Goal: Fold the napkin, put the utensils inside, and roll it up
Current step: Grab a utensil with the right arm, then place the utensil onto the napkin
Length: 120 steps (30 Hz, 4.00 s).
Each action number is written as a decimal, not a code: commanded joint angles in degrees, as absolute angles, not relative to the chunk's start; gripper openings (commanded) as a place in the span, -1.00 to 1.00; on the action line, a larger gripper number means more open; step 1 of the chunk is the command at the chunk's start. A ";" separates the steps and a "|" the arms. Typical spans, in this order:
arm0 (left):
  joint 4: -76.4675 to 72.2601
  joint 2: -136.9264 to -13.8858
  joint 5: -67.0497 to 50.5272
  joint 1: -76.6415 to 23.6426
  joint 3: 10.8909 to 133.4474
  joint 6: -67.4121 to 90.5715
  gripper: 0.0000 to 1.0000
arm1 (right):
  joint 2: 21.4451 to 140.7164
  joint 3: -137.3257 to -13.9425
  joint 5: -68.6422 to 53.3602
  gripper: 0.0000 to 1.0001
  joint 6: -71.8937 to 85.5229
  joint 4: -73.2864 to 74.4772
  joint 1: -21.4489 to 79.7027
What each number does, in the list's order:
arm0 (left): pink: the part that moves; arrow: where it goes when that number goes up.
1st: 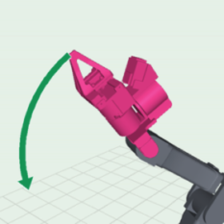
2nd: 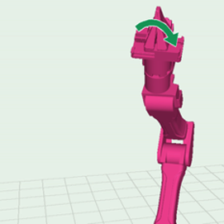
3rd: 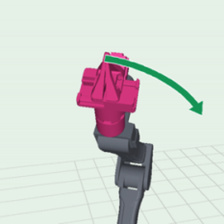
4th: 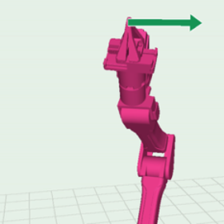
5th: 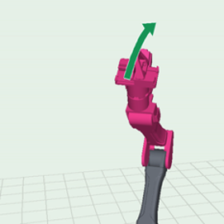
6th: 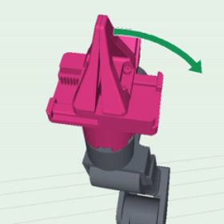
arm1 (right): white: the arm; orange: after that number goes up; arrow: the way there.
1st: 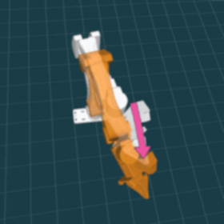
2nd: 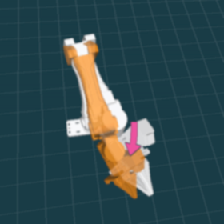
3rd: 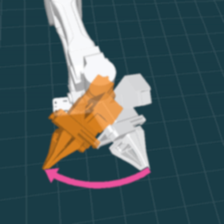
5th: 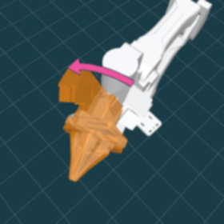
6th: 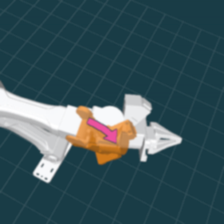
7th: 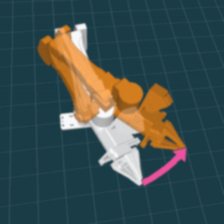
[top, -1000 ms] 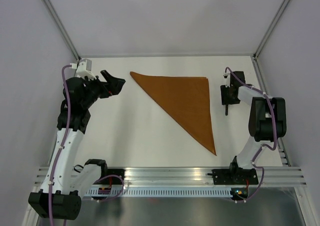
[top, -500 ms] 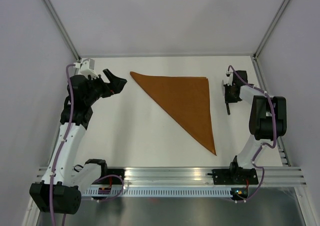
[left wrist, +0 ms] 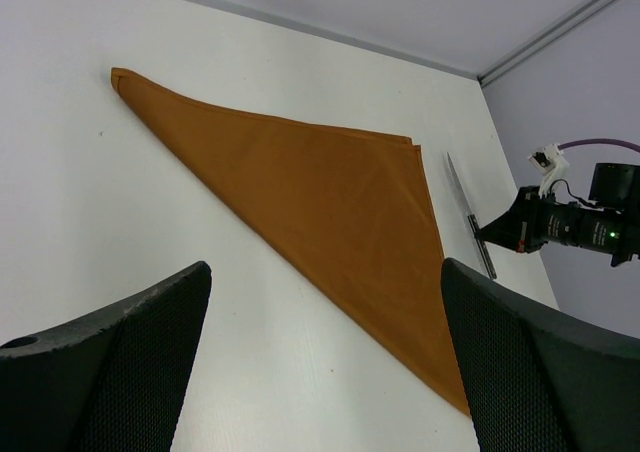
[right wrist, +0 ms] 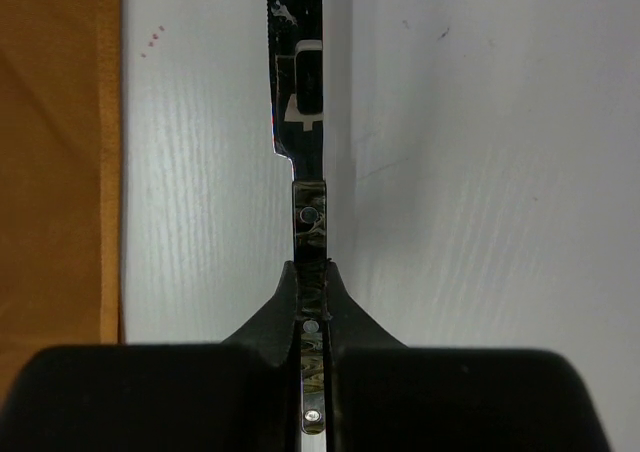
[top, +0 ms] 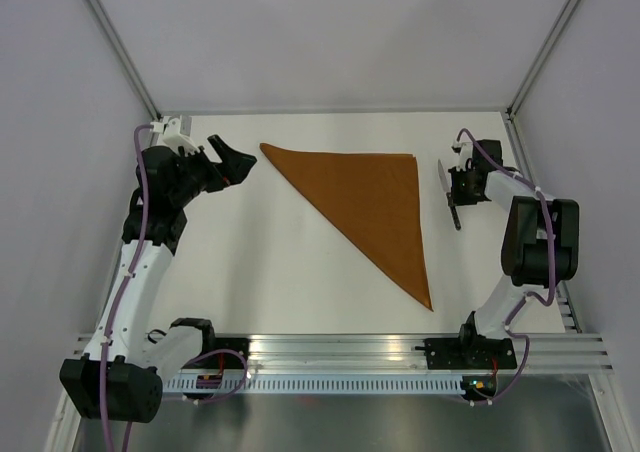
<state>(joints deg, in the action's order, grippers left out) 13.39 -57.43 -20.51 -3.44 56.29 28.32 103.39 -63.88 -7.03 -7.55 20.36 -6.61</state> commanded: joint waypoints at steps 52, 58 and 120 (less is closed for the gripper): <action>14.68 -58.10 -22.06 -3.16 59.41 28.21 0.99 | 97.64 -69.34 -9.93 -0.99 -5.11 26.63 13.87; 15.29 -58.10 -21.89 -3.16 59.41 28.30 0.99 | 101.50 -72.33 -9.41 -0.99 -2.03 26.54 22.66; 16.87 -60.90 -21.00 -3.16 60.99 27.33 0.99 | 115.40 -78.40 -4.31 -0.99 -2.37 21.80 36.39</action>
